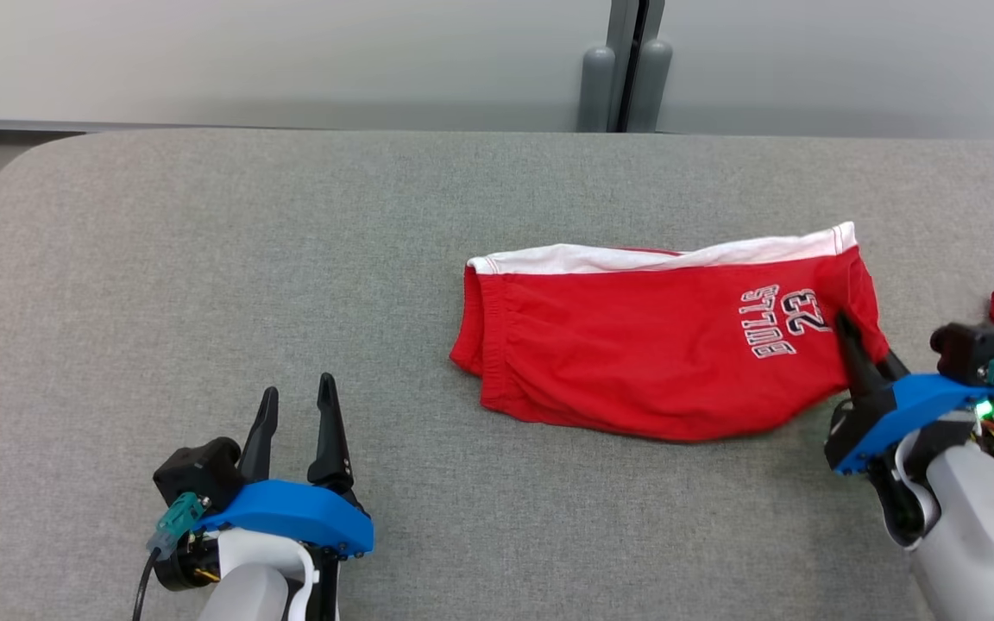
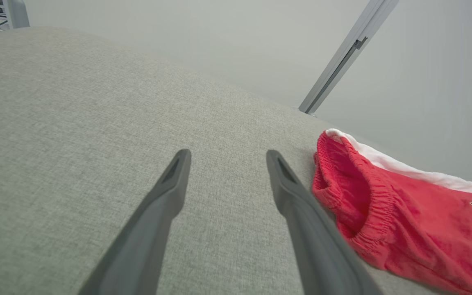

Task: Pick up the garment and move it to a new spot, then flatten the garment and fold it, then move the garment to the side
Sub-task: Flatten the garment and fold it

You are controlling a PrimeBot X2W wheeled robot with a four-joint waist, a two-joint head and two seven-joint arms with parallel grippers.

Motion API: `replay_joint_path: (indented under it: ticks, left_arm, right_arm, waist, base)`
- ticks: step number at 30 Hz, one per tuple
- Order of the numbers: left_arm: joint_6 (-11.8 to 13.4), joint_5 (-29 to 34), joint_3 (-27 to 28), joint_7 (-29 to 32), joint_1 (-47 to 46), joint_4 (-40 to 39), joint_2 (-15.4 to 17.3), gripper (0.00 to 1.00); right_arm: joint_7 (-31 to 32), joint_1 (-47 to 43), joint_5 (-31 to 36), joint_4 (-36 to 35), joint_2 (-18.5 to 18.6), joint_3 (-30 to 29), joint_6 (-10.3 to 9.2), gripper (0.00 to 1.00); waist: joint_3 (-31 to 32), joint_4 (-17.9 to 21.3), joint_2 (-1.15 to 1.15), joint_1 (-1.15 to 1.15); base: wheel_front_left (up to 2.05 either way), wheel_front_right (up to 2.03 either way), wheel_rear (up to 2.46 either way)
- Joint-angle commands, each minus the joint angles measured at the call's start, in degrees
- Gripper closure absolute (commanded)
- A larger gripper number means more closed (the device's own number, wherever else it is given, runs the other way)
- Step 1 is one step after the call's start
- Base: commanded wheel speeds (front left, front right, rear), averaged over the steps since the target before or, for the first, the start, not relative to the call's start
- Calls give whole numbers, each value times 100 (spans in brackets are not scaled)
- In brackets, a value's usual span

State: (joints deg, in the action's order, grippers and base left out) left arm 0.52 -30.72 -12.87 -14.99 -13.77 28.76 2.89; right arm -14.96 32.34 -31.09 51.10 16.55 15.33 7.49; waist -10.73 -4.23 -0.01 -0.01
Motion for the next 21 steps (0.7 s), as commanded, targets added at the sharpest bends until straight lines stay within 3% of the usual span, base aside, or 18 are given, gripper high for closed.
replay_joint_path:
  ticks: [1,5,10,17,19,21]
  left_arm:
    - [-18,35,23,-24,83,5,0,0]
    - [-55,32,-38,-24,81,43,0,0]
    - [-77,2,-171,-24,126,100,1,0]
    - [-107,43,-400,-24,155,194,-2,0]
    - [-69,57,-421,-24,153,208,1,0]
    - [-34,73,-434,-24,155,194,-2,0]
  right_arm:
    - [-30,-73,70,-117,-40,-42,1,100]
    - [-31,-79,431,-651,-260,-46,1,100]
    - [-32,52,729,-1046,-683,387,1,100]
    - [-30,196,857,-568,-1198,1099,1,98]
    - [-32,258,767,-531,-1301,1235,1,0]
    - [-31,241,628,-581,-1342,1394,1,0]
  waist:
    - [24,-1,1,1]
    - [81,-95,1,1]
    - [152,-313,1,1]
    - [239,-731,1,1]
    - [257,-818,1,1]
    - [270,-844,1,1]
  base:
    - [0,0,0]
    - [0,0,0]
    - [0,0,0]
    - [0,0,0]
    - [0,0,0]
    - [0,0,0]
